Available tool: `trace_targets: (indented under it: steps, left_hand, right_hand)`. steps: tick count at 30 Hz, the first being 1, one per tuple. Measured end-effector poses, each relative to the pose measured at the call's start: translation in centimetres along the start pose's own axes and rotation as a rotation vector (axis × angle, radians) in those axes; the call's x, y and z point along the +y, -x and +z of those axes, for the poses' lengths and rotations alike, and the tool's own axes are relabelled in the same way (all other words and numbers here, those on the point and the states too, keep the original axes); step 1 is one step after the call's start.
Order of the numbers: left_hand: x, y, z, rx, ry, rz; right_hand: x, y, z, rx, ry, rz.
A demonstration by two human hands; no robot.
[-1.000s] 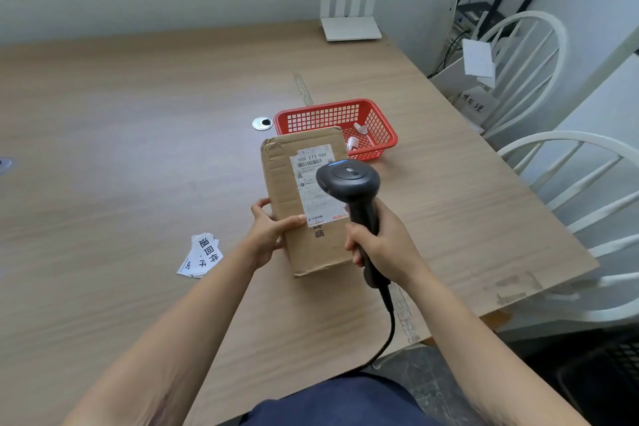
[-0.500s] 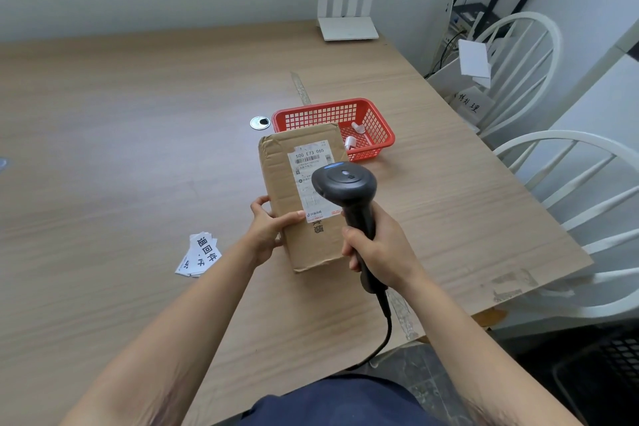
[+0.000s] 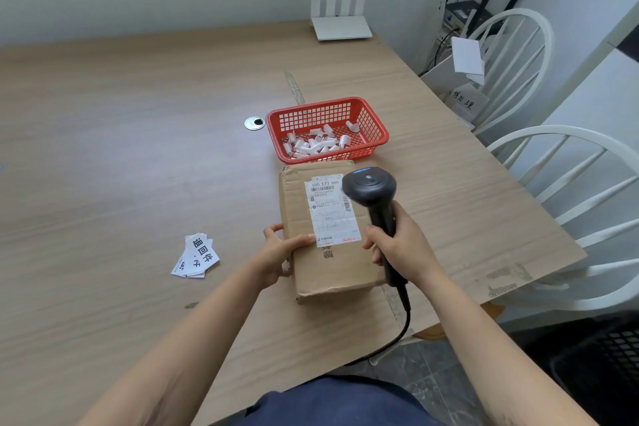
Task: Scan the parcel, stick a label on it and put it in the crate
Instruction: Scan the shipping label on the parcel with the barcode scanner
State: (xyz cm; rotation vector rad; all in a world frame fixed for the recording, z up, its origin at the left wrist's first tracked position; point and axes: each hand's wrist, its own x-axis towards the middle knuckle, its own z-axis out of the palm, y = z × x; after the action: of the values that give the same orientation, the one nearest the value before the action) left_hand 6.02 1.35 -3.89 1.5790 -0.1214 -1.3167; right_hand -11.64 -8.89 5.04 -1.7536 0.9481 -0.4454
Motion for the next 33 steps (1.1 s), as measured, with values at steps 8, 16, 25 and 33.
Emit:
trace_targets:
  steps: [8,16,25,33]
  left_hand:
    - [-1.5,-0.3,1.7,0.134,0.053,-0.014]
    - [-1.5,0.1,1.3,0.146,0.026,0.008]
    - [-1.4,1.1,-0.3,0.112,-0.124,0.074]
    - [-2.0,2.6,-4.9,0.261,-0.339,0.181]
  right_hand:
    - [3.4,-2.7,-3.1,0.054,0.214,0.145]
    - [9.1,-5.0,-3.7,0.082,0.551,0.419]
    - [12.1,-3.7,-1.5,0.201,0.658,0.464]
    - [12.6,-3.6,-1.4,0.184,0.702,0.463]
